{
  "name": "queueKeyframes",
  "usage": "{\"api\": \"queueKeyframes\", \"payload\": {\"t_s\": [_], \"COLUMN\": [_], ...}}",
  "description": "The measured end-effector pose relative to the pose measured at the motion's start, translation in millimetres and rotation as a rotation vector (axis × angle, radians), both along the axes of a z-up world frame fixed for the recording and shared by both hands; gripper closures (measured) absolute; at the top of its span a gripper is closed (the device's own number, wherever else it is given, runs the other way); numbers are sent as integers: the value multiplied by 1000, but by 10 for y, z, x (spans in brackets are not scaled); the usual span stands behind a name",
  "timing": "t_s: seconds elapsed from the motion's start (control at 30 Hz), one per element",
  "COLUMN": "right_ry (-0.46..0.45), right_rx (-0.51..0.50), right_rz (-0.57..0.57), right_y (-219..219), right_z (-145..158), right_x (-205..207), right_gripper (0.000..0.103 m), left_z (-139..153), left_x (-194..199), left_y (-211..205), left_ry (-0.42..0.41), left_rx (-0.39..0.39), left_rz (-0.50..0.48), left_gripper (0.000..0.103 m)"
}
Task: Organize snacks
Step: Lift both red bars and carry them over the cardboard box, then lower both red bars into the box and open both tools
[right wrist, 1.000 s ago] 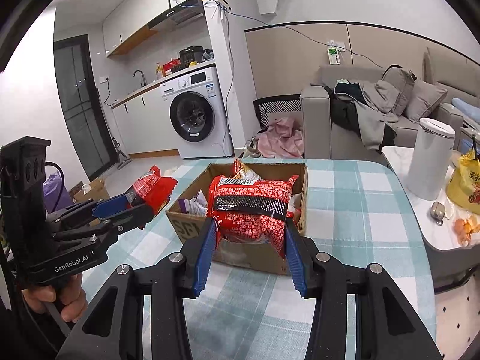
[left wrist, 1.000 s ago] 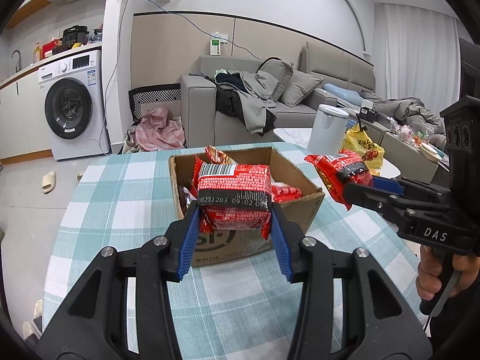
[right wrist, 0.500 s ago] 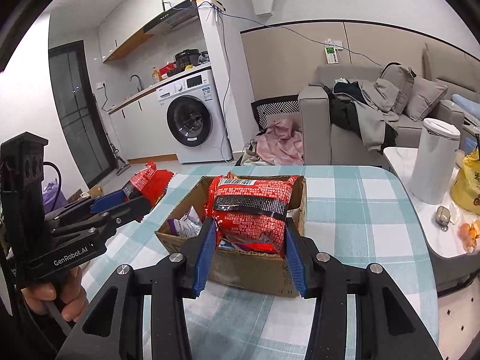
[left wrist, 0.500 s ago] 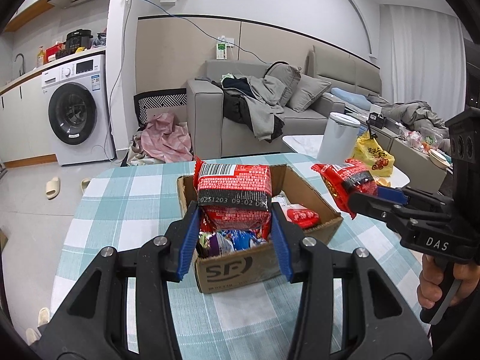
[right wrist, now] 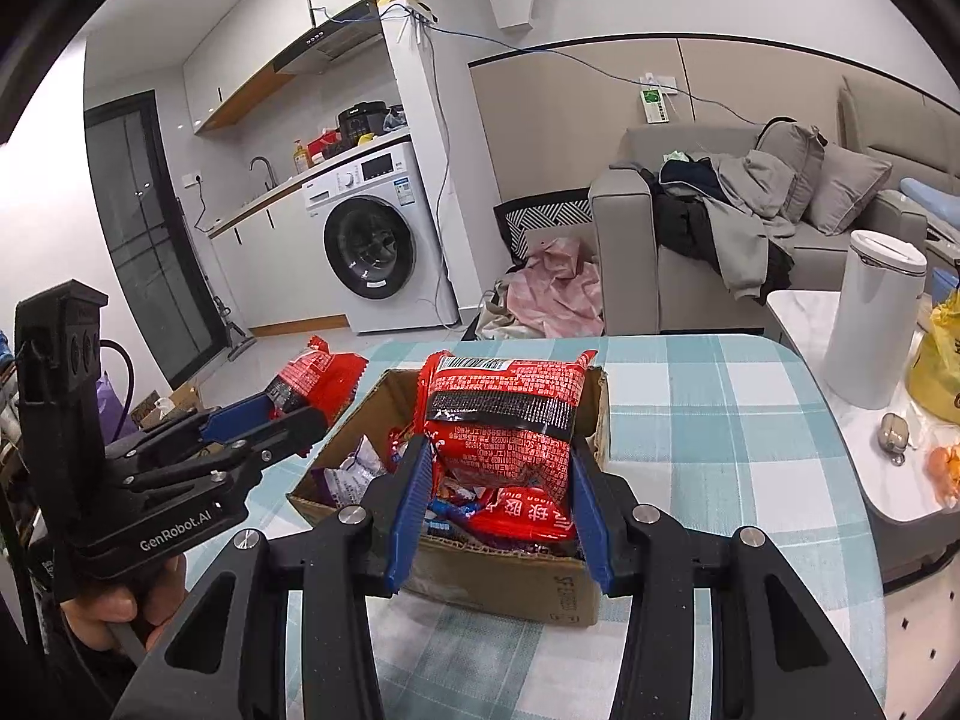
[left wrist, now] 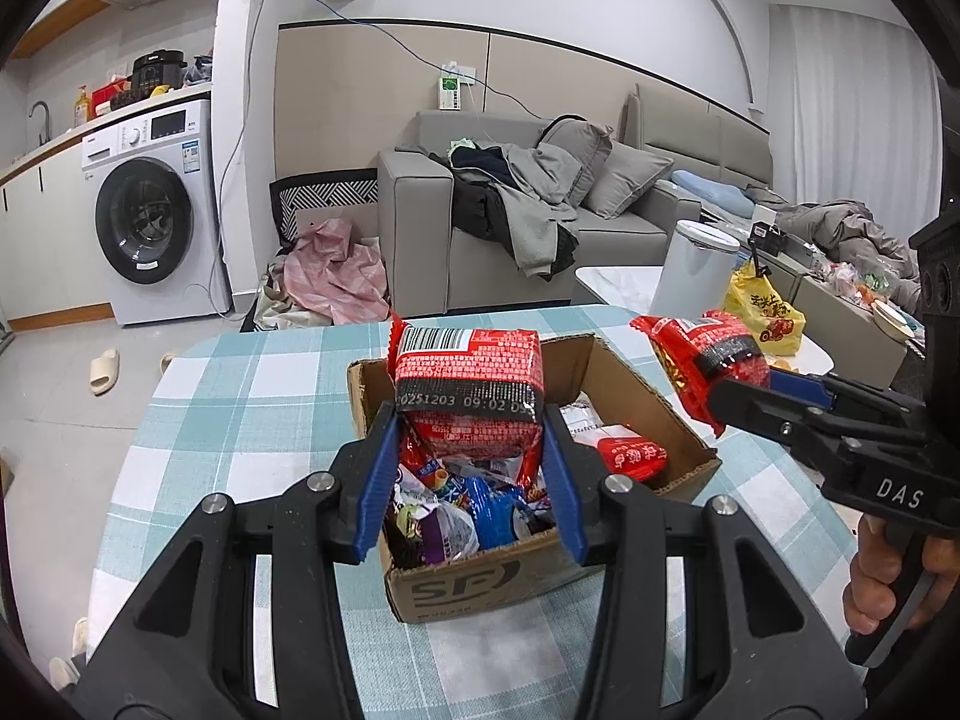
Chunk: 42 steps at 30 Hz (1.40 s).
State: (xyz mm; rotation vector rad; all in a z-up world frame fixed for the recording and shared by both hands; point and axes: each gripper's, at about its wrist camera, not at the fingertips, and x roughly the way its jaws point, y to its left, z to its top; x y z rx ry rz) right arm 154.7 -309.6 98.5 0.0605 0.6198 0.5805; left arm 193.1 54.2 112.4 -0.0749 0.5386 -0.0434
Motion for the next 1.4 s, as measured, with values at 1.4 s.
{"api": "queueKeyframes", "payload": {"t_s": [1.4], "right_ry": [71], "right_rx": [-30], "right_rz": [-14], "right_y": [270], "right_z": [-442], "right_x": [450], "right_gripper": [53], "left_z": [-756], "left_x": [687], "left_y": [-66], "left_ry": [90], "left_rx": [25], "left_rz": [-14], "left_gripper": [60]}}
